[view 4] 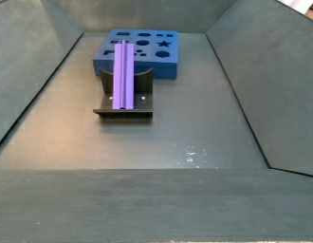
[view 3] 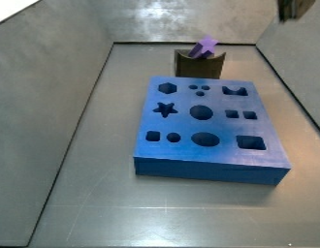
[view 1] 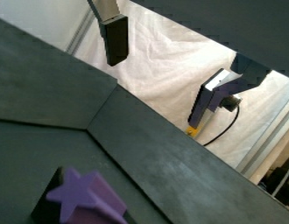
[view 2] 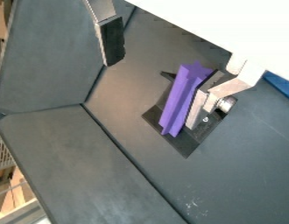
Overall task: Pick up the star object. Move up. Place the star object on the fixture. Regrasp the star object. Move to above the board. Insert the star object.
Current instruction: Regrasp the star object.
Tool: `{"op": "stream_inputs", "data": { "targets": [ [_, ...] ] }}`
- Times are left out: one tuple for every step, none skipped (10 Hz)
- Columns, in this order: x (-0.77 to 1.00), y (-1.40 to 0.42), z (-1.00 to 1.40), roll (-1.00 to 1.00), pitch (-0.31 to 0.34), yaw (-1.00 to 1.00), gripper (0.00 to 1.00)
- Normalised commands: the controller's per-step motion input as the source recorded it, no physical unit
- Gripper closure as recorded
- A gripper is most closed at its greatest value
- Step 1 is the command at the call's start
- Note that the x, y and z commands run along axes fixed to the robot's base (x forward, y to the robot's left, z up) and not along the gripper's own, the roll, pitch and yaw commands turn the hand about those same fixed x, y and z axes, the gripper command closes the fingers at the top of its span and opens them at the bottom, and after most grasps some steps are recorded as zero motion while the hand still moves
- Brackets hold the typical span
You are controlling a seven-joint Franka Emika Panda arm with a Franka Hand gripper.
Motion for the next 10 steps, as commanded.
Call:
{"op": "stream_inputs", "data": {
  "targets": [
    [0.06,0.03,-1.0,0.13,-0.098,0.1,0.0],
    [0.07,0.03,-1.0,0.11,-0.107,0.08,0.0],
    [0.08,0.03,-1.0,0.08,-0.115,0.04,0.0],
    [0.08,0.03,-1.0,0.07,-0.112,0.02,0.0],
    [0.09,0.02,-1.0,0.07,-0.106,-0.01,0.0],
    [0.09,0.02,-1.0,0.07,-0.094,-0.03,0.0],
    [0.1,0.01,-0.94,0.07,-0.071,-0.04,0.0],
    [0.09,0.01,-0.77,0.06,-0.048,-0.05,0.0],
    [0.08,0.0,-0.55,0.07,-0.018,-0.04,0.0],
    [0.08,0.0,-0.4,0.07,-0.003,-0.03,0.0]
  ]
}}
